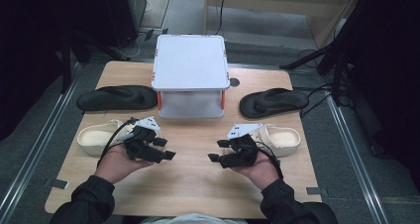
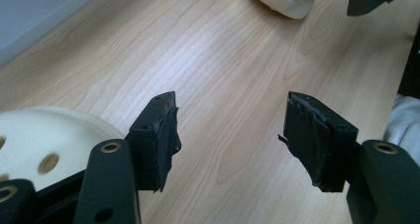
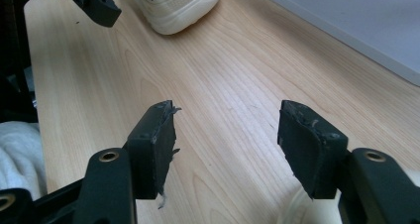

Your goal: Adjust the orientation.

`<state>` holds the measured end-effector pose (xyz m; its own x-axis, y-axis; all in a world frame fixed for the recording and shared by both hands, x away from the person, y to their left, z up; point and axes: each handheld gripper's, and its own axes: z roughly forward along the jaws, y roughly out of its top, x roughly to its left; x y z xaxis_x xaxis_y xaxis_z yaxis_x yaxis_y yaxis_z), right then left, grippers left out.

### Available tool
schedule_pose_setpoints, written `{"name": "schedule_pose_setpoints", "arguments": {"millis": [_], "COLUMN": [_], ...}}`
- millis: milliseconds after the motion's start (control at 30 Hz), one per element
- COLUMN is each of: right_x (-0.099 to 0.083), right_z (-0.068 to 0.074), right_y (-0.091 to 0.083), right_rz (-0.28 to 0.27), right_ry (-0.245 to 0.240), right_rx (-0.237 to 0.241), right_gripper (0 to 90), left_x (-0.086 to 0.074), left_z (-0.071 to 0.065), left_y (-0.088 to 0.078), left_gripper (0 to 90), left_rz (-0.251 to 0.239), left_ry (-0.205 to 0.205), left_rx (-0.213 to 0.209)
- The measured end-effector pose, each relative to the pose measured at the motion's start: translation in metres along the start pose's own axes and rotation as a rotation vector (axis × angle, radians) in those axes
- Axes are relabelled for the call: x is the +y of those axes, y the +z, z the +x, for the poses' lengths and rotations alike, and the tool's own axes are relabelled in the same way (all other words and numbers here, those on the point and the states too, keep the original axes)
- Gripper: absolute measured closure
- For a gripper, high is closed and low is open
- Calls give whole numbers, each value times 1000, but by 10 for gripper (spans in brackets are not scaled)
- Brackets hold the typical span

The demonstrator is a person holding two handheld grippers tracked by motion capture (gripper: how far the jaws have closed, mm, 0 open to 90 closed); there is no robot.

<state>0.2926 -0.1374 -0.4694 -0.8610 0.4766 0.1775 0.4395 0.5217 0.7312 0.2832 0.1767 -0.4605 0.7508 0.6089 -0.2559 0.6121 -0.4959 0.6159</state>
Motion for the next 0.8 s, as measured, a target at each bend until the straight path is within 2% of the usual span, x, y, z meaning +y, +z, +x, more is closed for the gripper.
{"name": "schedule_pose_setpoints", "arguments": {"millis": [167, 400, 600, 800], "right_x": [3, 7, 8, 8], "right_z": [0, 0, -1, 0], "right_y": [4, 7, 9, 10], "right_rz": [15, 33, 35, 42], "right_ry": [-17, -30, -29, -36], "right_rx": [9, 12, 19, 20], "right_gripper": [408, 415, 417, 418], "left_x": [-4, -11, -14, -17], "left_z": [1, 4, 10, 14], "left_y": [-9, -22, -33, -43], "left_gripper": [402, 443, 400, 411], "left_rz": [10, 1, 5, -1], "left_ry": [12, 0, -9, -23], "left_rx": [29, 55, 81, 65]}}
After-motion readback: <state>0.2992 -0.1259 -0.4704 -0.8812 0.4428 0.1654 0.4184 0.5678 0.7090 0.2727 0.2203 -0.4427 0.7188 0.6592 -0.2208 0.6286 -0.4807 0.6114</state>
